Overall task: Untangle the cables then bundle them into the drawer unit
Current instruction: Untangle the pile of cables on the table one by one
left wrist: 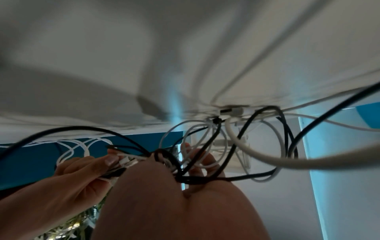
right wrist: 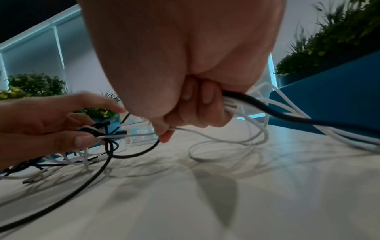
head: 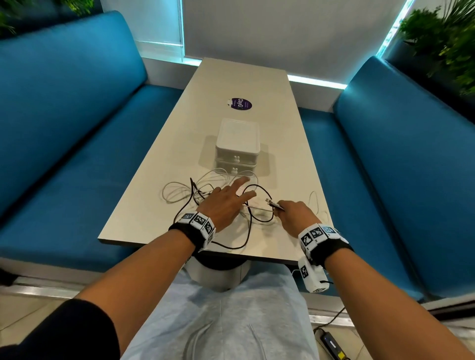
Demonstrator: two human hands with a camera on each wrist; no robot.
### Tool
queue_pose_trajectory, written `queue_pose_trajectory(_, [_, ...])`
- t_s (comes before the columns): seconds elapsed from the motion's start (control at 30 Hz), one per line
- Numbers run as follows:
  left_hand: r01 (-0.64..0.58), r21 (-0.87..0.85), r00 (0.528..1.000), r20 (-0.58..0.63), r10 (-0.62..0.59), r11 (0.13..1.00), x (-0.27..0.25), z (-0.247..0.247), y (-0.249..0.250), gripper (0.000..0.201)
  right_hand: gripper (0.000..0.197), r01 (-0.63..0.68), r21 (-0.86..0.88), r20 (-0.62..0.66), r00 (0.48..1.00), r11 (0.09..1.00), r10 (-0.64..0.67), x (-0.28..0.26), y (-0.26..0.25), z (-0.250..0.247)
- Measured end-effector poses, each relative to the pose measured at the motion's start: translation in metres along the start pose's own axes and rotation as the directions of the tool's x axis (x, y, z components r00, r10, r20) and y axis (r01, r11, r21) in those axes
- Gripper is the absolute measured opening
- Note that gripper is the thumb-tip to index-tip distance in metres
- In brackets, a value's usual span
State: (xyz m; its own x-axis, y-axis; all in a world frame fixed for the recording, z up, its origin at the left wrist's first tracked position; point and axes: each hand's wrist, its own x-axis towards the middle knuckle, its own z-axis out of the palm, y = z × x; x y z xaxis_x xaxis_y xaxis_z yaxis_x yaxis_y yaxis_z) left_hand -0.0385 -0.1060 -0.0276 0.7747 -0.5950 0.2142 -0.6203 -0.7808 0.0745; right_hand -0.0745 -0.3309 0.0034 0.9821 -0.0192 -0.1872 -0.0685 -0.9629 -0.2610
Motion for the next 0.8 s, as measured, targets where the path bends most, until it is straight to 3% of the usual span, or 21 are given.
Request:
queue_pose_trajectory(0.1, [0.011,-0.050,0.997,0.072,-0.008,0.999,0.004,-0.009,-0.002,0.038,0.025,-0.012,0.005,0.014,1.000,1.000,0.012,-0.001,0.003,0.001])
queue_pose_trajectory(0.2, [-0.021,0.018,0.990,0.139,0.018,1.000,0.005,-0.010,-0.011,0.044,0.027,-0.034,0.009,-0.012,0.999,0.999,0.034,-0.001,0.010,0.002])
queue_pose_trajectory(0.37, [-0.046,0.189,0.992,0.125,0.023,0.981,-0.001,-0.005,-0.017,0.052,0.026,-0.073,0.012,-0.079,0.994,0.997,0.074,-0.002,0.012,0.001])
queue_pose_trajectory(0.53, [-0.023,0.156,0.996,0.090,0.009,0.987,0.000,-0.006,-0.013,0.048,0.023,-0.157,-0.047,-0.129,0.980,0.986,0.150,-0.001,0.011,0.001])
queue_pose_trajectory(0.63, [0.025,0.029,0.998,0.049,-0.026,0.999,0.001,-0.007,-0.007,0.041,0.021,-0.204,-0.063,-0.118,0.974,0.977,0.196,0.000,0.011,0.002])
queue_pose_trajectory(0.8, [-0.001,0.094,1.000,-0.009,0.002,0.996,0.005,-0.006,-0.015,0.025,0.025,-0.104,-0.084,-0.084,0.992,0.991,0.097,-0.002,0.004,0.006])
